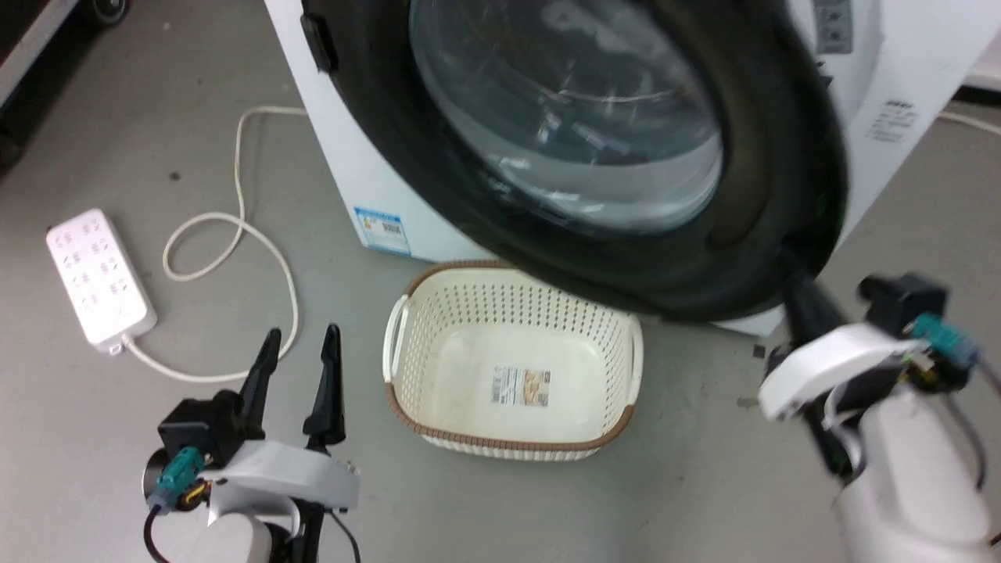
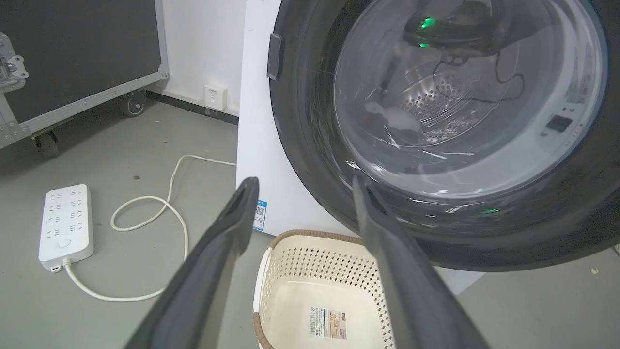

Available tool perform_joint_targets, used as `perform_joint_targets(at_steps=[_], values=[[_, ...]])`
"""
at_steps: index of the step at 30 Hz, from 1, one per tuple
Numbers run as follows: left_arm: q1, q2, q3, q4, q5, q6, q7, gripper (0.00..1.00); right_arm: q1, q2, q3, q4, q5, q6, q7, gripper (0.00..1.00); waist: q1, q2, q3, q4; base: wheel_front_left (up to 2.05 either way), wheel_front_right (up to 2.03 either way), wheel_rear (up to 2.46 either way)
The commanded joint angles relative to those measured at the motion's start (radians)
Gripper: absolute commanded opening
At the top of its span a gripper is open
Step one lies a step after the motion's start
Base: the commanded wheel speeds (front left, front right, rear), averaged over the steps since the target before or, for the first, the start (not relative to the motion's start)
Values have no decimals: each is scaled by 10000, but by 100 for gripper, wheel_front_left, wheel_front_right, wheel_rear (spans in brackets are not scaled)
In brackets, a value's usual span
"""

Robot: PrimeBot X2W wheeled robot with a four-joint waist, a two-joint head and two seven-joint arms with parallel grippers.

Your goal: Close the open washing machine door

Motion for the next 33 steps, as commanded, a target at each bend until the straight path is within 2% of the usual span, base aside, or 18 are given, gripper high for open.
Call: perform_joint_targets(at_steps=[1, 15, 28, 33], values=[[-152, -54, 48, -45, 88, -34, -43, 100, -341, -43, -197, 55, -133, -17, -84, 0, -1, 0, 184, 115, 0, 0, 0], [-970, -407, 264, -281, 322, -407, -43, 100, -3091, -43, -3134, 142, -2400, -17, -65, 0, -1, 0, 1824, 755, 0, 0, 0], [-1246, -631, 600, -155, 528, -700, -43, 100, -4349, -43, -4434, 21, -3013, -17, -252, 0, -1, 0, 2307, 791, 0, 0, 0], [-1249, -647, 775, -85, 658, -773, -43, 100, -4360, -43, -4239, 173, -2629, -17, -555, 0, -1, 0, 2018, 524, 0, 0, 0]])
